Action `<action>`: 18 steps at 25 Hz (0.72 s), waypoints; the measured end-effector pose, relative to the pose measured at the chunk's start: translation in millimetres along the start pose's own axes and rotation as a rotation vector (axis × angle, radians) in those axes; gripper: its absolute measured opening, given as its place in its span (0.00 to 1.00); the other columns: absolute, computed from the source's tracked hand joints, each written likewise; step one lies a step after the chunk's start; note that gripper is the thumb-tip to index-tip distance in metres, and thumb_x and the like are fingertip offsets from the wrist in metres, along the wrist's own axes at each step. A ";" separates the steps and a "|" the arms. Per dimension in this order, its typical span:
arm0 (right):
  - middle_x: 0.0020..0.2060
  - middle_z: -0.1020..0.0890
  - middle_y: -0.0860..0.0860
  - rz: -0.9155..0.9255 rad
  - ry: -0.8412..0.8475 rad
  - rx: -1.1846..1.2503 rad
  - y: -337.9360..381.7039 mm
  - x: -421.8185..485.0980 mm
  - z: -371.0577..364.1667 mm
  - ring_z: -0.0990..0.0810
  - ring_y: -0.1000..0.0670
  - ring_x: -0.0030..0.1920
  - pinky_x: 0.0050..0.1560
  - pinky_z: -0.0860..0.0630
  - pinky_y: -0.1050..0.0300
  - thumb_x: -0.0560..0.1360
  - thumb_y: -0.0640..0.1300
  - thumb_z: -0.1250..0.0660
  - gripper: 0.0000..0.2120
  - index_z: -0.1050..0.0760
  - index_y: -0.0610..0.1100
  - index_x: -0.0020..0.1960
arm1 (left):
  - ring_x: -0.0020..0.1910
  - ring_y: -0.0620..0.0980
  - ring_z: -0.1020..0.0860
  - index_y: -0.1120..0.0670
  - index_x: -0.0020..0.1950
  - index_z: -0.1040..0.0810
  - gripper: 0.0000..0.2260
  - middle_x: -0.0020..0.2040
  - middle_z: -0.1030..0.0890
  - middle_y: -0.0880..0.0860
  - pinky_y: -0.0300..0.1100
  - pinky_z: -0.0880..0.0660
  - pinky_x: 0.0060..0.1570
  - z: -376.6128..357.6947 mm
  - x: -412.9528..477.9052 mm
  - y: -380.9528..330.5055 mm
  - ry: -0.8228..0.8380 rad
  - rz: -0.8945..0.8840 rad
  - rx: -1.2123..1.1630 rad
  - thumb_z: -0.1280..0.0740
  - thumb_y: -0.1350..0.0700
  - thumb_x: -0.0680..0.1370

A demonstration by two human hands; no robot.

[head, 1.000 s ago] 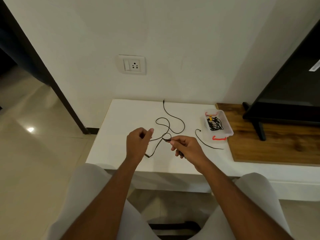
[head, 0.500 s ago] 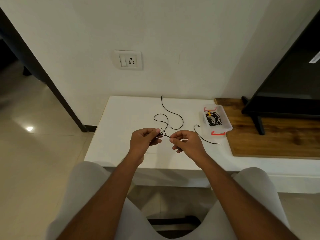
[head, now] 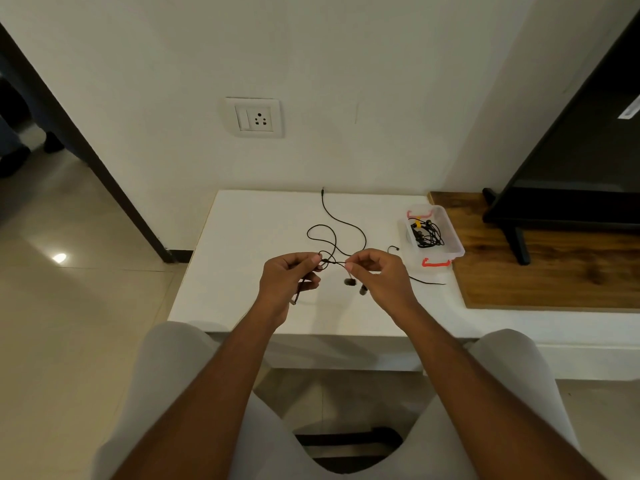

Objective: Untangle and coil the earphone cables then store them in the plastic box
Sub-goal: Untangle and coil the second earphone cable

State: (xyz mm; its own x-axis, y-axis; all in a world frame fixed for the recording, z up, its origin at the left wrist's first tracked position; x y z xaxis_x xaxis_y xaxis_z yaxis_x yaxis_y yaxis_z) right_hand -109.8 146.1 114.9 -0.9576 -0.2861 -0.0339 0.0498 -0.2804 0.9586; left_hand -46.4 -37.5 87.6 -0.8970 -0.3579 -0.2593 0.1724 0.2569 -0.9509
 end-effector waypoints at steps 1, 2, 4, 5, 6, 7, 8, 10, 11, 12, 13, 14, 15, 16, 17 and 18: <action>0.40 0.15 0.54 0.038 -0.003 -0.040 2.6 0.4 0.9 0.18 0.56 0.42 0.43 0.22 0.63 0.74 0.43 0.27 0.02 0.18 0.49 0.44 | 0.33 0.49 0.21 0.62 0.50 0.17 0.06 0.40 0.17 0.56 0.41 0.21 0.38 -0.6 -0.3 -0.1 0.010 0.000 -0.006 0.29 0.60 0.76; 0.39 0.16 0.56 0.078 -0.001 -0.080 6.7 0.5 1.0 0.19 0.59 0.42 0.43 0.25 0.69 0.74 0.43 0.28 0.02 0.18 0.49 0.44 | 0.34 0.50 0.20 0.61 0.50 0.17 0.05 0.41 0.16 0.57 0.41 0.20 0.38 -1.1 -0.6 -0.2 0.019 -0.002 -0.010 0.29 0.61 0.76; 0.40 0.16 0.55 0.114 0.017 -0.118 11.3 0.6 -1.0 0.20 0.61 0.41 0.41 0.28 0.74 0.75 0.42 0.28 0.02 0.18 0.47 0.45 | 0.36 0.52 0.19 0.61 0.50 0.17 0.05 0.41 0.16 0.58 0.43 0.19 0.39 -2.6 -1.3 -0.8 0.039 -0.012 -0.019 0.30 0.63 0.76; 0.40 0.16 0.53 0.109 0.035 -0.109 11.0 0.4 -3.0 0.20 0.59 0.41 0.40 0.27 0.73 0.75 0.41 0.29 0.02 0.18 0.46 0.46 | 0.36 0.54 0.18 0.62 0.50 0.17 0.05 0.42 0.16 0.59 0.45 0.19 0.40 -3.0 -1.4 -0.8 0.048 -0.017 -0.022 0.30 0.63 0.76; 0.41 0.16 0.51 0.092 0.058 -0.091 9.2 -0.2 -5.7 0.20 0.57 0.41 0.37 0.24 0.69 0.76 0.41 0.29 0.02 0.18 0.46 0.47 | 0.37 0.55 0.18 0.63 0.51 0.17 0.05 0.42 0.15 0.60 0.45 0.18 0.41 -3.7 -1.3 -0.3 0.057 -0.019 -0.025 0.31 0.64 0.77; 0.41 0.17 0.51 0.071 0.075 -0.078 7.3 -0.9 -8.4 0.20 0.55 0.41 0.34 0.22 0.65 0.76 0.41 0.30 0.03 0.19 0.47 0.47 | 0.38 0.56 0.17 0.63 0.51 0.18 0.06 0.43 0.15 0.60 0.46 0.18 0.42 -4.7 -1.4 0.3 0.066 -0.018 -0.028 0.31 0.65 0.76; 0.41 0.17 0.50 0.054 0.084 -0.072 6.0 -1.6 -10.6 0.20 0.53 0.41 0.33 0.21 0.63 0.77 0.41 0.31 0.03 0.19 0.47 0.47 | 0.39 0.57 0.17 0.64 0.52 0.18 0.06 0.44 0.15 0.61 0.47 0.18 0.43 -5.9 -1.6 1.1 0.075 -0.016 -0.031 0.31 0.65 0.77; 0.41 0.18 0.48 0.032 0.090 -0.058 4.4 -1.2 -13.4 0.20 0.53 0.40 0.32 0.24 0.68 0.78 0.39 0.33 0.03 0.20 0.45 0.48 | 0.40 0.57 0.16 0.64 0.52 0.18 0.06 0.45 0.15 0.62 0.47 0.18 0.45 -8.5 -1.8 2.6 0.094 -0.011 -0.033 0.32 0.65 0.77; 0.41 0.18 0.48 0.017 0.083 -0.053 3.6 -0.8 -13.5 0.21 0.54 0.39 0.33 0.26 0.71 0.78 0.39 0.34 0.04 0.20 0.44 0.48 | 0.40 0.57 0.16 0.63 0.52 0.18 0.06 0.46 0.15 0.62 0.47 0.18 0.45 -9.2 -2.0 2.7 0.104 -0.008 -0.041 0.32 0.65 0.77; 0.41 0.19 0.49 -0.009 0.074 -0.041 2.0 -0.5 -12.9 0.21 0.54 0.38 0.34 0.27 0.72 0.78 0.39 0.34 0.04 0.21 0.43 0.48 | 0.40 0.57 0.17 0.63 0.52 0.18 0.06 0.45 0.16 0.62 0.47 0.18 0.45 -10.1 -1.9 3.1 0.116 -0.001 -0.063 0.33 0.65 0.78; 0.41 0.18 0.49 -0.050 0.069 -0.011 -2.4 -0.5 -12.4 0.20 0.55 0.37 0.35 0.27 0.72 0.78 0.40 0.34 0.04 0.20 0.43 0.49 | 0.40 0.56 0.17 0.63 0.52 0.18 0.07 0.45 0.16 0.62 0.46 0.18 0.44 -10.9 -2.0 3.9 0.128 0.013 -0.108 0.35 0.66 0.78; 0.41 0.18 0.50 -0.106 0.077 0.045 -8.4 -1.1 -13.0 0.20 0.55 0.37 0.39 0.25 0.69 0.78 0.41 0.34 0.04 0.19 0.44 0.49 | 0.39 0.55 0.17 0.64 0.52 0.18 0.07 0.44 0.16 0.61 0.46 0.19 0.44 -11.5 -1.9 4.7 0.143 0.032 -0.168 0.36 0.66 0.79; 0.41 0.18 0.51 -0.167 0.098 0.114 -14.3 -3.1 -15.4 0.20 0.54 0.37 0.42 0.24 0.65 0.78 0.42 0.33 0.05 0.19 0.44 0.50 | 0.39 0.55 0.17 0.64 0.52 0.19 0.08 0.43 0.16 0.60 0.45 0.19 0.43 -12.2 -2.2 5.5 0.161 0.048 -0.218 0.37 0.66 0.79; 0.41 0.18 0.50 -0.218 0.125 0.168 -19.3 -5.6 -18.7 0.21 0.53 0.37 0.43 0.23 0.61 0.78 0.42 0.33 0.05 0.18 0.45 0.50 | 0.39 0.55 0.17 0.64 0.53 0.19 0.08 0.43 0.16 0.60 0.45 0.19 0.43 -13.5 -2.6 6.2 0.182 0.059 -0.239 0.37 0.66 0.79; 0.40 0.19 0.50 -0.242 0.147 0.188 -22.4 -7.6 -21.8 0.22 0.53 0.37 0.42 0.22 0.58 0.78 0.43 0.32 0.04 0.18 0.46 0.49 | 0.39 0.54 0.18 0.65 0.53 0.19 0.08 0.43 0.17 0.60 0.44 0.19 0.42 -15.4 -3.4 6.9 0.205 0.064 -0.231 0.37 0.65 0.79; 0.40 0.19 0.50 -0.244 0.164 0.181 -23.5 -8.8 -24.4 0.23 0.52 0.37 0.40 0.22 0.57 0.78 0.43 0.32 0.04 0.18 0.47 0.49 | 0.39 0.54 0.18 0.65 0.53 0.19 0.08 0.43 0.17 0.60 0.44 0.20 0.42 -17.9 -4.3 8.1 0.228 0.066 -0.208 0.37 0.65 0.79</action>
State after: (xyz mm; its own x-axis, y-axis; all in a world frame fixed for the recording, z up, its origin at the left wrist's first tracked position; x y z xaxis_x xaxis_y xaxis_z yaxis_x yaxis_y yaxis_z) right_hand -95.6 132.8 85.8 -0.8762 -0.3778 -0.2994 -0.2406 -0.1955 0.9507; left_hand -48.5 -17.8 84.0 -0.9589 -0.1292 -0.2526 0.1678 0.4595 -0.8722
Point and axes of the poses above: each hand's wrist, its own x-axis towards the middle knuckle, its own z-axis out of the back of the hand, y = z × x, the point moved 9 cm from there along x, towards the middle knuckle
